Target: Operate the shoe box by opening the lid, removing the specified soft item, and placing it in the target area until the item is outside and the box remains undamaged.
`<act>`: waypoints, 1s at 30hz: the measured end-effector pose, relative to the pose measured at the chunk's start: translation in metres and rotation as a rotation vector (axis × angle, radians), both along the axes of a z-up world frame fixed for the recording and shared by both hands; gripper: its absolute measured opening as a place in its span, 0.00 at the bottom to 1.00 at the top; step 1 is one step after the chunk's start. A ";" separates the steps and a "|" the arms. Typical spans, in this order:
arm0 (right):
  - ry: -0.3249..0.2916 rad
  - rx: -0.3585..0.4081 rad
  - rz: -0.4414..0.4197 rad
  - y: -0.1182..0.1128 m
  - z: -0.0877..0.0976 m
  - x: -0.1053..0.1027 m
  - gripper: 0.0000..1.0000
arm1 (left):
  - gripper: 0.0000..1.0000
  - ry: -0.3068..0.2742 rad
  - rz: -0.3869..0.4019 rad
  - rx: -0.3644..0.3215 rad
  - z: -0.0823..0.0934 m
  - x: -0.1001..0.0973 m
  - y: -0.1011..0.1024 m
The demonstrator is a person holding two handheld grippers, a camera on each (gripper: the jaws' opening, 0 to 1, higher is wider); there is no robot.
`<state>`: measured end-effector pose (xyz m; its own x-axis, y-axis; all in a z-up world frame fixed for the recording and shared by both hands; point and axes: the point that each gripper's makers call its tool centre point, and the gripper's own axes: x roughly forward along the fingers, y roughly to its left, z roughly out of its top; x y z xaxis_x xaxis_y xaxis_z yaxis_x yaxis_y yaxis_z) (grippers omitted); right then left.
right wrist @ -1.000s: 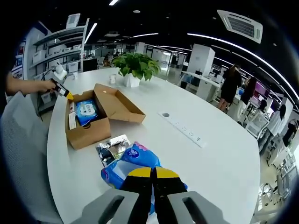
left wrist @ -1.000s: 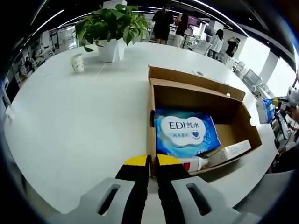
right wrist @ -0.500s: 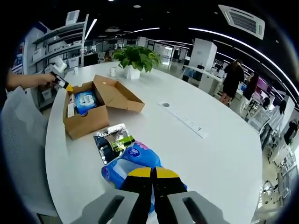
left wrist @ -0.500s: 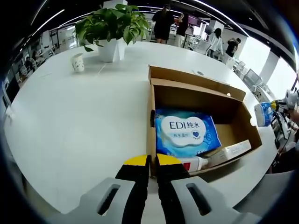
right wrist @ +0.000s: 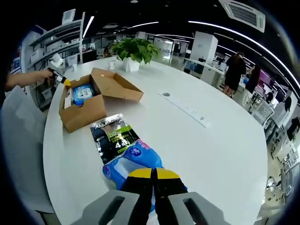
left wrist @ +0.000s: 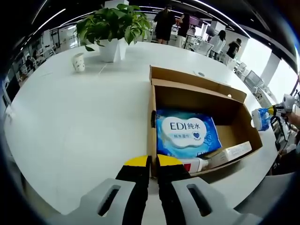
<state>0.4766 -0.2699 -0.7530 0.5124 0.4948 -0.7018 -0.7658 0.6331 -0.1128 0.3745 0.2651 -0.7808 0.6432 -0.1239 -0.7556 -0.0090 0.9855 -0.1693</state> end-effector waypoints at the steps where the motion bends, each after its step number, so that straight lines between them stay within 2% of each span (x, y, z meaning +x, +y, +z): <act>1: 0.007 -0.002 0.003 0.000 -0.002 0.000 0.00 | 0.03 0.000 0.000 0.000 0.000 0.000 0.000; 5: 0.028 0.011 0.003 -0.001 -0.008 0.001 0.00 | 0.03 0.000 0.001 -0.001 0.000 0.000 0.000; 14: 0.040 -0.034 -0.006 -0.013 -0.021 0.008 0.00 | 0.03 -0.001 0.004 -0.004 0.000 0.000 -0.001; 22: 0.051 -0.047 -0.065 -0.021 -0.032 0.009 0.00 | 0.03 -0.001 0.003 -0.001 0.001 -0.001 -0.002; 30: 0.015 -0.035 -0.130 -0.028 -0.024 0.011 0.03 | 0.03 0.000 0.003 0.001 0.001 -0.001 -0.003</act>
<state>0.4879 -0.2979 -0.7767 0.5603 0.3998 -0.7254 -0.6790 0.7232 -0.1259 0.3737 0.2625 -0.7798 0.6432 -0.1219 -0.7559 -0.0115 0.9856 -0.1687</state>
